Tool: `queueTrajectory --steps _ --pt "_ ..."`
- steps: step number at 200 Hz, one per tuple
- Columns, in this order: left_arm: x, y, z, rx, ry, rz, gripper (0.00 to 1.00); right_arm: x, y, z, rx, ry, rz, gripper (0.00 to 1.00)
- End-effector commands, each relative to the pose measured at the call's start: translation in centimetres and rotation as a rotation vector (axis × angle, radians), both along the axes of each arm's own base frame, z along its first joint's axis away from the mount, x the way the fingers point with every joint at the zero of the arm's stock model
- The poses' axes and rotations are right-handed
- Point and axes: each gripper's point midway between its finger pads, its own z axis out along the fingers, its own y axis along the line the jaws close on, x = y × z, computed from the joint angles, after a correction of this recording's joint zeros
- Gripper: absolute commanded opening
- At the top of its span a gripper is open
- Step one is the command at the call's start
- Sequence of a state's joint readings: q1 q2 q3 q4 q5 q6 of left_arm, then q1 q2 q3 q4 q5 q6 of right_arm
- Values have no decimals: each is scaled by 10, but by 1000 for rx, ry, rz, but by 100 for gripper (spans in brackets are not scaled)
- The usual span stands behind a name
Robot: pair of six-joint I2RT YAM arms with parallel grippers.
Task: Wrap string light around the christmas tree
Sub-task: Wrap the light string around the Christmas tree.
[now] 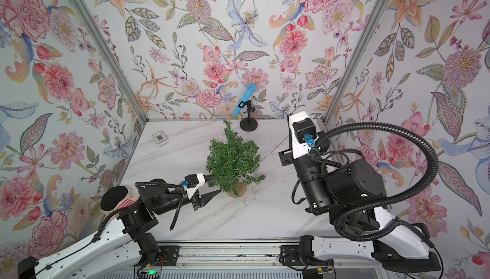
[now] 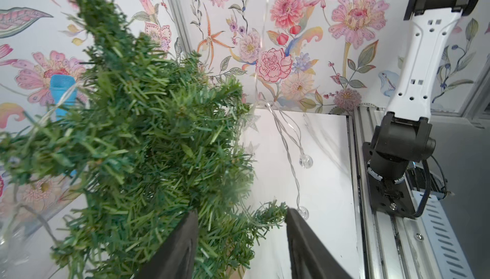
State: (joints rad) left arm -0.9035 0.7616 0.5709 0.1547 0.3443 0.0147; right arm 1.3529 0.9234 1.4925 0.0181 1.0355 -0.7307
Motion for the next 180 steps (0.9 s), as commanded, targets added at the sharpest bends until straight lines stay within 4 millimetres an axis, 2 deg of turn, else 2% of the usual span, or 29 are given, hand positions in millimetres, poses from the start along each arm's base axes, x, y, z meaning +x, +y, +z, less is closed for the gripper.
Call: queueTrajectory --steps 1,23,45,93,111,123,147,180 --pt "5 -7 19 13 -127 30 56 3 -19 18 1 -18 -66 0" --pt "3 -18 19 13 -140 19 54 1 -18 30 3 -42 -53 0" --pt "3 -29 16 46 -173 21 54 4 -17 31 -32 -40 -85 0" --pt "19 -37 24 80 -233 125 57 0 -53 61 13 -71 -143 0" --pt "23 -41 27 83 -233 139 57 -1 -59 67 24 -81 -147 0" --pt "22 -44 27 83 -234 131 57 0 -55 62 10 -78 -148 0" --pt "29 -46 23 94 -231 164 57 4 -50 40 -33 -50 -165 0" --pt "47 -40 16 133 -219 272 57 6 -74 31 -30 -33 -244 0"
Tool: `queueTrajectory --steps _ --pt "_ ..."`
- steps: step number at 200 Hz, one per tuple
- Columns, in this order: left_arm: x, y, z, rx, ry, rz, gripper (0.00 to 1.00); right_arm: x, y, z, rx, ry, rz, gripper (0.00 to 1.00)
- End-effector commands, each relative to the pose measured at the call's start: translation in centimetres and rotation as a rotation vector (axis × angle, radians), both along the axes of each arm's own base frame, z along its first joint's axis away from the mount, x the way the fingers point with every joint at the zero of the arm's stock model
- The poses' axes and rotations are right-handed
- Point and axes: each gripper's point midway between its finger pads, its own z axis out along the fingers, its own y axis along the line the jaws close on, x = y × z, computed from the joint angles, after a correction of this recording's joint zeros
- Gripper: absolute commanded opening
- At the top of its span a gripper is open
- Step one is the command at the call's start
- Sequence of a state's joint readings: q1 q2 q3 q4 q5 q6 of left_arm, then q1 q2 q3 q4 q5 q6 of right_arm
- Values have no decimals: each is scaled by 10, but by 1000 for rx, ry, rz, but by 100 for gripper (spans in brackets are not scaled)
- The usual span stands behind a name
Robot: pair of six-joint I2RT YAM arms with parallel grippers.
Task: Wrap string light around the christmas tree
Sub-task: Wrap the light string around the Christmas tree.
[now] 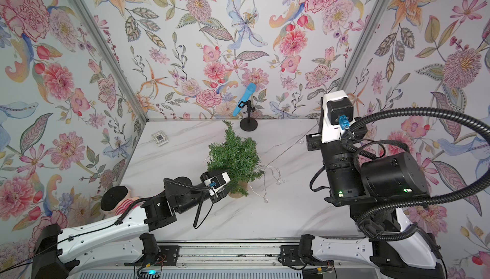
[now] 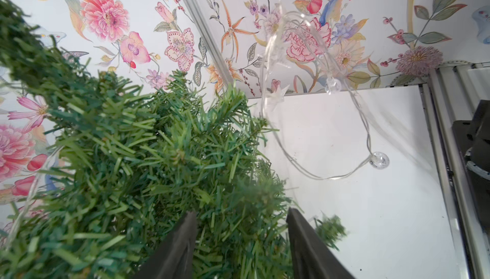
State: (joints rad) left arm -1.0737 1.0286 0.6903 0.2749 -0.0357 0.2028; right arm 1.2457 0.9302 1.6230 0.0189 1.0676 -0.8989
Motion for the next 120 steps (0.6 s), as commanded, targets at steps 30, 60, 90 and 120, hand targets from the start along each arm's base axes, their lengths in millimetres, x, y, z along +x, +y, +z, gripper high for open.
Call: queueTrajectory --steps 30,60,90,120 --pt "22 8 6 4 -26 149 49 3 -42 -3 -2 4 -161 0" --pt "25 7 -4 8 -16 160 42 -3 -61 20 0 -35 -205 0" --pt "27 8 -15 28 -12 166 17 -9 -74 41 -10 -68 -233 0" --pt "29 15 -19 13 -1 172 0 -16 -82 60 4 -102 -233 0"
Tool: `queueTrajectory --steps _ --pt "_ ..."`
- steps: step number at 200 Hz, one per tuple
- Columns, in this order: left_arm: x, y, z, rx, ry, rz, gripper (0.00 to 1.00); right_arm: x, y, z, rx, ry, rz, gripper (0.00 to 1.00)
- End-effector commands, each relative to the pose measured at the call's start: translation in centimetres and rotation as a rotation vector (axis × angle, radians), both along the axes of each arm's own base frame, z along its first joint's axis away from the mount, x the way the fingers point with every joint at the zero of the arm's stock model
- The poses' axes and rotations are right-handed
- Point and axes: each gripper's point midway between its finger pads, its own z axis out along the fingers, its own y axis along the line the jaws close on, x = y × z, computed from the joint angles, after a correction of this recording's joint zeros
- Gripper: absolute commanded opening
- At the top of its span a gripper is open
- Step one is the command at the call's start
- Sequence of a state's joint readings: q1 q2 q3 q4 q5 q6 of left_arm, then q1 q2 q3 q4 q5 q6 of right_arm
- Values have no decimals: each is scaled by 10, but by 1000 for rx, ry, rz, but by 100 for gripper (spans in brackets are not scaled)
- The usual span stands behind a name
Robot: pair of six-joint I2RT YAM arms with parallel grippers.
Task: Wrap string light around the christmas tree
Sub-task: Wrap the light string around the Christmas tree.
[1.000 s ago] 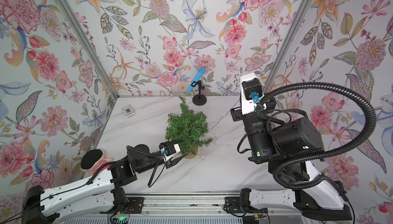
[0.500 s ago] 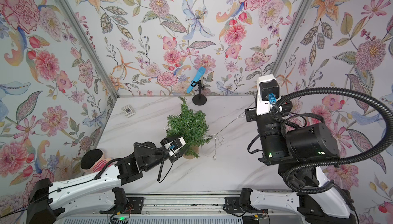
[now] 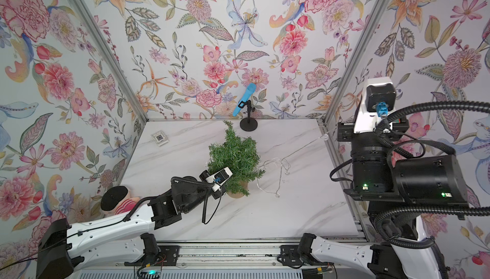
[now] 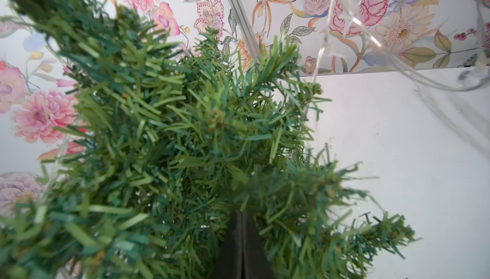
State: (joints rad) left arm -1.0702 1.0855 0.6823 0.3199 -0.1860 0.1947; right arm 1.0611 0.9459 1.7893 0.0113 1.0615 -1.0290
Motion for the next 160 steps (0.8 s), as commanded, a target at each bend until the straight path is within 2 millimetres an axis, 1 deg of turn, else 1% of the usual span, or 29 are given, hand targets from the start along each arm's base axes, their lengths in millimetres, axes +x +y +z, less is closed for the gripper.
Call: queueTrajectory --steps 1,33,45,69,83,108,118,129,153,160 --pt "3 7 -6 -11 3 18 0 -7 -9 20 -6 -42 -13 0" --pt "12 22 -17 -18 29 54 0 -10 -13 31 -25 -60 -23 0" --pt "14 27 -22 -15 40 64 0 -13 -17 35 -22 -69 -26 0" --pt "18 38 -23 -31 41 80 0 -18 -27 46 -22 -83 -55 0" --pt "18 38 -21 -36 40 64 0 -21 -32 51 -25 -95 -74 0" --pt "17 36 -19 -30 32 51 0 -20 -30 55 -26 -105 -74 0" --pt "16 32 -16 -34 35 31 0 -17 -22 51 -36 -102 -60 0" --pt "13 28 -12 -44 35 -2 0 -10 -7 41 -54 -92 -39 0" --pt "5 21 5 -81 32 -58 0 15 37 7 -97 -37 10 0" --pt "3 19 12 -97 31 -76 5 21 49 -4 -99 -23 25 0"
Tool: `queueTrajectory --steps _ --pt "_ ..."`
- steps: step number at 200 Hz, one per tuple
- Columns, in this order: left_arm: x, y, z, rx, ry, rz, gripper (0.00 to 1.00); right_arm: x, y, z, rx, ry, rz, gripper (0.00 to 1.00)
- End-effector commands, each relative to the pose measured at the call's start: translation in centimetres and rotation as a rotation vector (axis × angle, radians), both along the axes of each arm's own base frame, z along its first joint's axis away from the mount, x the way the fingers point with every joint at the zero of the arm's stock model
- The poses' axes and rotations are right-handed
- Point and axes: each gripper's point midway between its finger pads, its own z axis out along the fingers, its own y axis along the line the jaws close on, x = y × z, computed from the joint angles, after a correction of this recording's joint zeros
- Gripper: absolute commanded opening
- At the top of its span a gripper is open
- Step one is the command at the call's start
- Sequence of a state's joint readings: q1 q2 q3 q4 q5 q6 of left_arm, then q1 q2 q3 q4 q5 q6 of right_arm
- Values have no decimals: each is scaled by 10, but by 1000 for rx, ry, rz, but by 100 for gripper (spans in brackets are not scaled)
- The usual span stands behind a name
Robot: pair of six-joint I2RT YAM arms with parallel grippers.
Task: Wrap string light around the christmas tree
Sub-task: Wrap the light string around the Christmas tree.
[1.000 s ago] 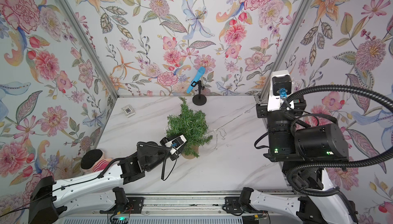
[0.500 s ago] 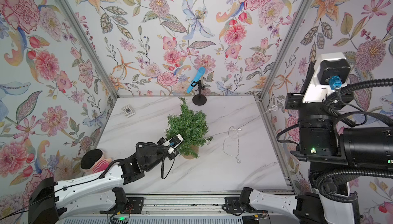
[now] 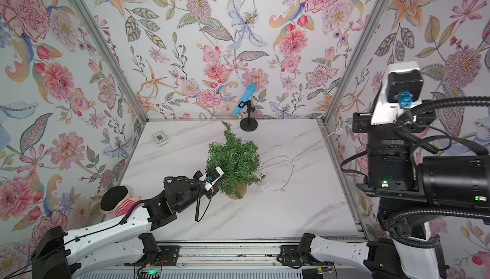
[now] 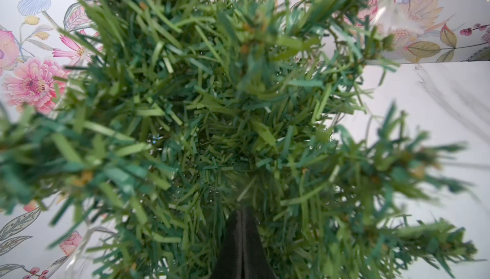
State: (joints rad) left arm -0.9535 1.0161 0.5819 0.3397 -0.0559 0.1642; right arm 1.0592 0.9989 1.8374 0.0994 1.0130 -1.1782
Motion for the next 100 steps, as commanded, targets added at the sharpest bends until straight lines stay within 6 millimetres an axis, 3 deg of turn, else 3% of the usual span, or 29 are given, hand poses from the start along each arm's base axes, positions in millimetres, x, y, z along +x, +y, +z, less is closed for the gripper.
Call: queueTrajectory --steps 1,40,51,72,100 --pt "-7 -7 33 -78 -17 -68 6 22 41 -27 -17 35 48 0" --pt "-18 -8 73 -139 -53 -123 36 65 80 -68 21 101 117 0" --pt "-20 -9 84 -157 -40 -131 51 81 83 -77 45 133 142 0" --pt "-24 -11 106 -176 -21 -153 63 106 76 -83 125 159 181 0" --pt "-45 -25 136 -218 -13 -284 65 115 56 -69 233 124 227 0"
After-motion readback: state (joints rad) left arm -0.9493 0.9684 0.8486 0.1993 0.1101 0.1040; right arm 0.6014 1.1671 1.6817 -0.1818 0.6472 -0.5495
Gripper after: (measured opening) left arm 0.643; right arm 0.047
